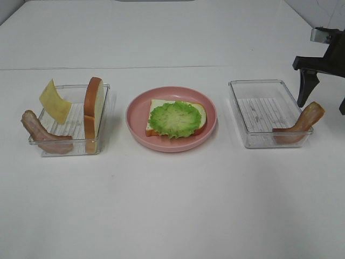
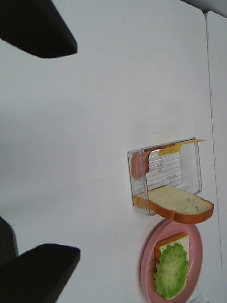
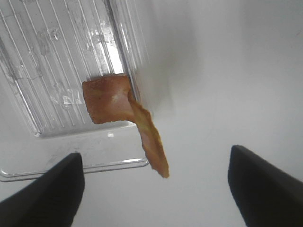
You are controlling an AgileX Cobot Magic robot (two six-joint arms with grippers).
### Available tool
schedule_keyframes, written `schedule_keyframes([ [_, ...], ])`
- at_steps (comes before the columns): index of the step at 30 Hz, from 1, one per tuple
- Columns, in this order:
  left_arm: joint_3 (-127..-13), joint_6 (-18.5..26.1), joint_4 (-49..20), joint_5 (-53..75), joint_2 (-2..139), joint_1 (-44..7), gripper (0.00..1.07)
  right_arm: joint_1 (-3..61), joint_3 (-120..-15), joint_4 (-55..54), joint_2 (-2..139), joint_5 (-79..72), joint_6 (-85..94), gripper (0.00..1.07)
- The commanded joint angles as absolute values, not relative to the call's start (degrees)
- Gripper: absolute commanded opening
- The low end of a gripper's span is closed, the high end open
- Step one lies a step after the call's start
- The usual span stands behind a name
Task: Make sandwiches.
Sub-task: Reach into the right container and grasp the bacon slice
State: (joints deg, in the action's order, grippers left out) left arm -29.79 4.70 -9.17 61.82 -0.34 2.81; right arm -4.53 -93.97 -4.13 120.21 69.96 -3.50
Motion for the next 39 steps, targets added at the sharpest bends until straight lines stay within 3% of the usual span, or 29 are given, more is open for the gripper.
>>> schedule_keyframes([
  [1,-29.56,4.47,-8.94,61.59,-1.15,2.64,1.02,-4.81,-93.51,-4.18,121.93,69.56,-1.66,0.79],
  [13,-29.56,4.47,-8.94,61.59,-1.15,2.64,1.02,-4.81,-93.51,-7.79,123.59,67.78,0.4,0.73],
  [16,-29.56,4.47,-8.94,61.59,-1.15,2.64,1.02,-4.81,-93.51,-9.11,124.39,68.07,1.15,0.68],
  [18,-29.56,4.47,-8.94,61.59,-1.15,2.64,1.02,-4.81,-93.51,-9.05,124.56,68.3,1.26,0.58],
  [29,-29.56,4.47,-8.94,61.59,-1.15,2.64,1.02,-4.81,-93.51,-8.31,123.87,68.24,1.26,0.46],
  [31,-29.56,4.47,-8.94,61.59,-1.15,2.64,1.02,-4.81,-93.51,-7.56,123.59,68.12,1.26,0.31],
  [34,-29.56,4.47,-8.94,61.59,-1.15,2.64,1.02,-4.81,-93.51,-7.28,123.42,68.07,1.26,0.25],
  [36,-29.56,4.47,-8.94,61.59,-1.15,2.64,1.02,-4.81,-93.51,-6.93,123.42,68.47,1.26,0.11],
  [39,-29.56,4.47,-8.94,61.59,-1.15,2.64,1.02,-4.81,-93.51,-6.99,123.42,68.47,1.26,0.11],
])
